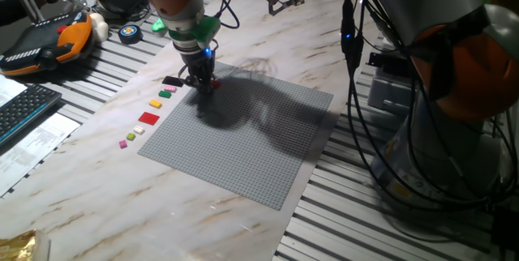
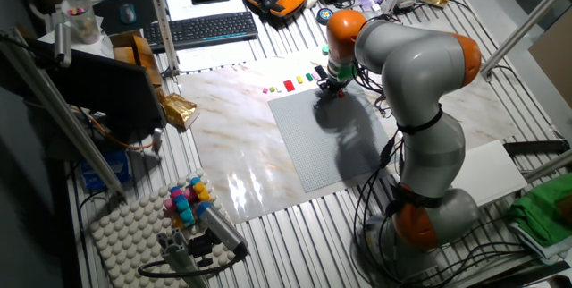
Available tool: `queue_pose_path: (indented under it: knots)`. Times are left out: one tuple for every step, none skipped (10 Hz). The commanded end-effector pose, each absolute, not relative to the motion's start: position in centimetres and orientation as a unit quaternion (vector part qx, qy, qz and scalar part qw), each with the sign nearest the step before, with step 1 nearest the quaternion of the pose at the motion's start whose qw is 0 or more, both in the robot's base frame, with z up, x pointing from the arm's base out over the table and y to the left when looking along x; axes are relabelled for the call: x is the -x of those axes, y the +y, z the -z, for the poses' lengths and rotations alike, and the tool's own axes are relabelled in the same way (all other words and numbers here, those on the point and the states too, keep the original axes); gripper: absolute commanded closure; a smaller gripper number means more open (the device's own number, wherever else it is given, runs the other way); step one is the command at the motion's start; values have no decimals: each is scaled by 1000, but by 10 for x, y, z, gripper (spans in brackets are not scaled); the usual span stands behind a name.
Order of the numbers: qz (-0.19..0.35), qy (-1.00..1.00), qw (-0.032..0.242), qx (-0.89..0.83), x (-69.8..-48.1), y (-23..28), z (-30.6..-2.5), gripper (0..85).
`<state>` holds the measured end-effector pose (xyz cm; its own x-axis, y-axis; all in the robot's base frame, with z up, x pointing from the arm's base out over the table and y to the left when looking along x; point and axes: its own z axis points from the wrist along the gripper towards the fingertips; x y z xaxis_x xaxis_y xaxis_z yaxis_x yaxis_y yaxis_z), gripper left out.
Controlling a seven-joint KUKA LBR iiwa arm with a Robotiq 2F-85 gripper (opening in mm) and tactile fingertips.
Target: Stack small Lego blocks one on top of the other
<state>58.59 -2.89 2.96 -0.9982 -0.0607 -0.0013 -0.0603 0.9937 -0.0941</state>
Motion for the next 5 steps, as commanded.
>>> queue_pose_path:
  knots:
    - [46, 998, -1, 31, -583, -28, -25, 843]
    - [46, 998, -1, 31, -583, -28, -26, 843]
    - [46, 998, -2, 31, -582, -28, -27, 843]
    - [47, 998, -3, 31, -582, -28, -27, 843]
    - [47, 998, -3, 31, -581, -28, -27, 843]
